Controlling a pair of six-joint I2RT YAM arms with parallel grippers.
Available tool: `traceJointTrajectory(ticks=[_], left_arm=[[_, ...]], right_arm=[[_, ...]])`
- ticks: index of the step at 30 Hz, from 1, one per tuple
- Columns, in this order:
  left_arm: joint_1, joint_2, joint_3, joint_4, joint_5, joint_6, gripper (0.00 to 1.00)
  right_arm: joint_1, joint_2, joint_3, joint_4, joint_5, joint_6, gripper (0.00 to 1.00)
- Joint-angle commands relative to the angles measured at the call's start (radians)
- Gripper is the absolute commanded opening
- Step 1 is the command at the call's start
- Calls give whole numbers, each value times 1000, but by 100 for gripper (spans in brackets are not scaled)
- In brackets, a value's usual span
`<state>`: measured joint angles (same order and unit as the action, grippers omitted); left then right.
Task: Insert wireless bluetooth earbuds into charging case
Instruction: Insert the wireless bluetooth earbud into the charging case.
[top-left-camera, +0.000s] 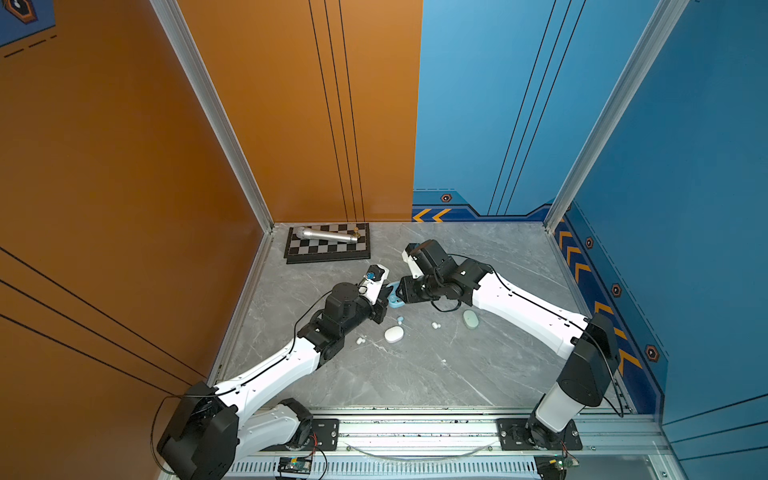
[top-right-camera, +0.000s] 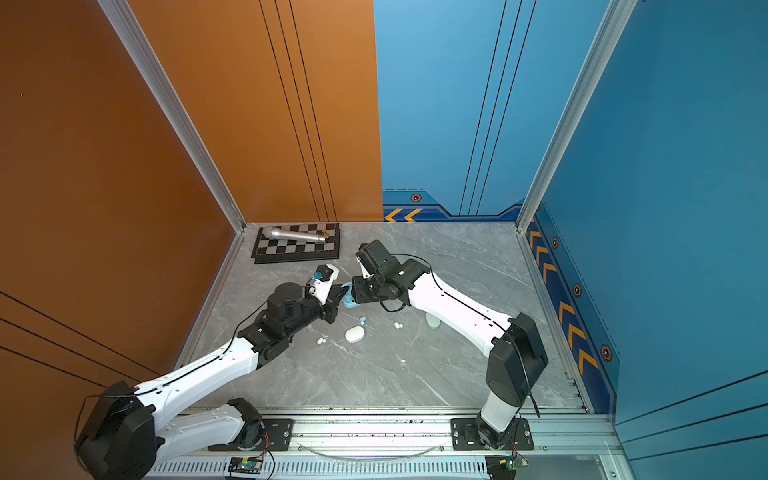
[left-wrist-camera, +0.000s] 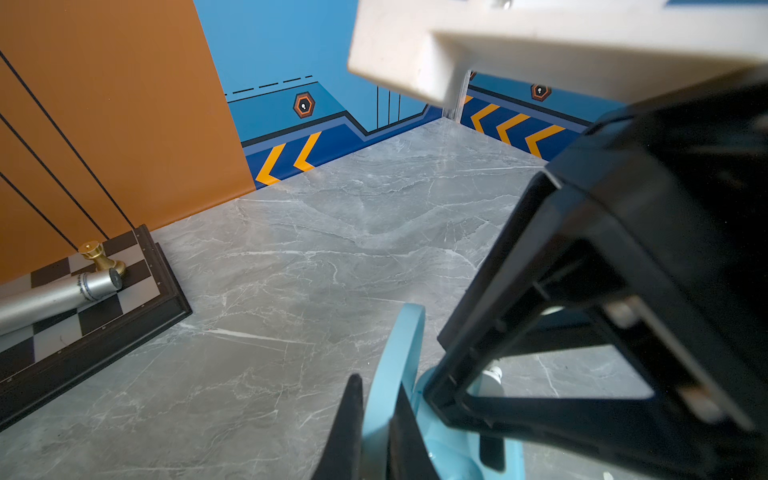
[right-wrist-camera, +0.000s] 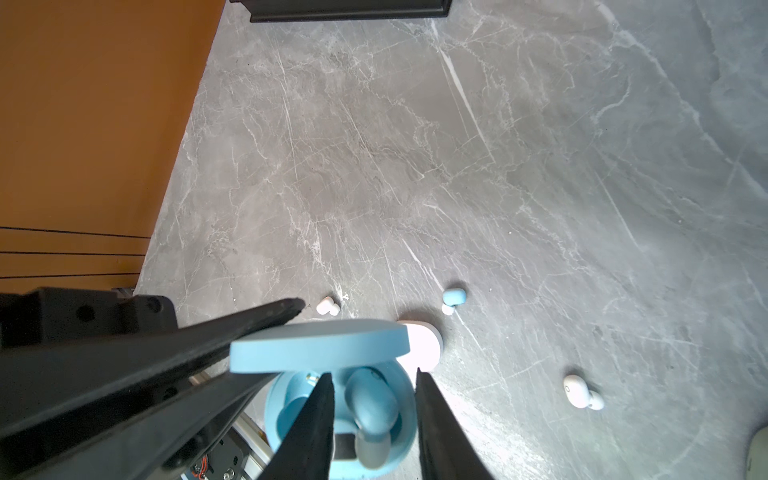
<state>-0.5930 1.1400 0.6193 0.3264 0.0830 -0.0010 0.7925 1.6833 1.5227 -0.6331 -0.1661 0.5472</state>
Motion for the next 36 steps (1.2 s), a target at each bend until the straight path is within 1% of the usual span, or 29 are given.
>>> traceJointTrajectory(ticks=[1, 5, 21, 36], left_arm=[[1, 6, 39, 30, 9, -18, 0], [1, 10, 42, 33, 18, -18, 0], [1, 6, 44, 38, 23, -21, 0], [3, 15, 42, 38, 29, -35, 0]], right_arm=[[-6, -42, -10, 21, -15, -15, 36], [-10, -44, -8, 29, -20, -20, 38], [-12, -44, -36, 51, -33, -20, 38], [1, -71, -60, 93, -64, -53, 36]])
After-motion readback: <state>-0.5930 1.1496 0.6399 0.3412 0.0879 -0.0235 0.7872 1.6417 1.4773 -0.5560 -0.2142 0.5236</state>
